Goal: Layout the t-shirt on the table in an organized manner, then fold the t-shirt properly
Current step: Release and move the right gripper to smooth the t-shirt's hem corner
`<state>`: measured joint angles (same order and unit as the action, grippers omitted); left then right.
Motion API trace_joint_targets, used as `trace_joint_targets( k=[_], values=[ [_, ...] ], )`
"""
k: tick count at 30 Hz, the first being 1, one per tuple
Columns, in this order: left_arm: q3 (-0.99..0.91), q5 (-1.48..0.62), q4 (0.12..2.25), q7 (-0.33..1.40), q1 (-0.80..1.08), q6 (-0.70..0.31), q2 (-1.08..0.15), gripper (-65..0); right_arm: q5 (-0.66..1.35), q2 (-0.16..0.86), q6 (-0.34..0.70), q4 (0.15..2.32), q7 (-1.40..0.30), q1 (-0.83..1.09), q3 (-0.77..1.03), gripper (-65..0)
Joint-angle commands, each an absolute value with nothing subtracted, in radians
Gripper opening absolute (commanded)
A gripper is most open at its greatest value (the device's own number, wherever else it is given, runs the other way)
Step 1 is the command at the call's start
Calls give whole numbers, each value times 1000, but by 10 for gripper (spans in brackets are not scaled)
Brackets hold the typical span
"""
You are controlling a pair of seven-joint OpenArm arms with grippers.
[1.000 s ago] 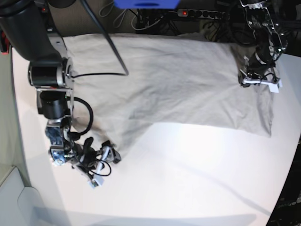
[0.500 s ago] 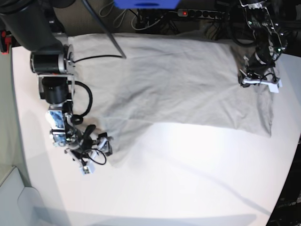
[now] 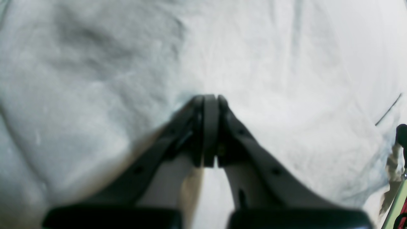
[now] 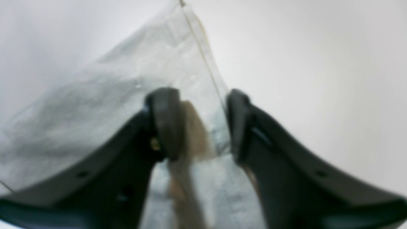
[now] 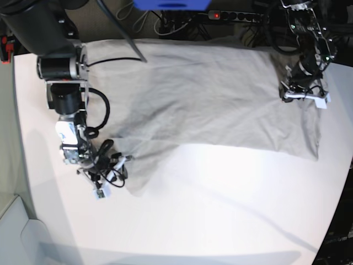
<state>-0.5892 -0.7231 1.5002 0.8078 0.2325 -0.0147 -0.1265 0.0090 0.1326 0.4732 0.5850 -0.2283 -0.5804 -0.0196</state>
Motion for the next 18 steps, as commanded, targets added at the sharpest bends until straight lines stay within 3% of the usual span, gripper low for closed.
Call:
trace_joint_targets(
  k=[1,4,5,13,18],
  values=[
    [-590,-717,1509,825,232,-4,-131,-645,7,134,473,591,-271,-595,-19,-499],
    [-590,-717,1509,825,231,-4,-131,-645,7,134,473,593,-295,-601,-19,-640],
    [-590,-717,1509,825,231,-4,-131,-645,7,134,473,596,-300,-602,-19,-650],
    [-590,-717,1508,825,232,-4,-131,-645,16,174,473,753,-302,-622,-5,-650],
    [-591,-717,1504,825,234,-4,-133,-645,36,189,473,885,-389,-653,124,-650]
  ],
)
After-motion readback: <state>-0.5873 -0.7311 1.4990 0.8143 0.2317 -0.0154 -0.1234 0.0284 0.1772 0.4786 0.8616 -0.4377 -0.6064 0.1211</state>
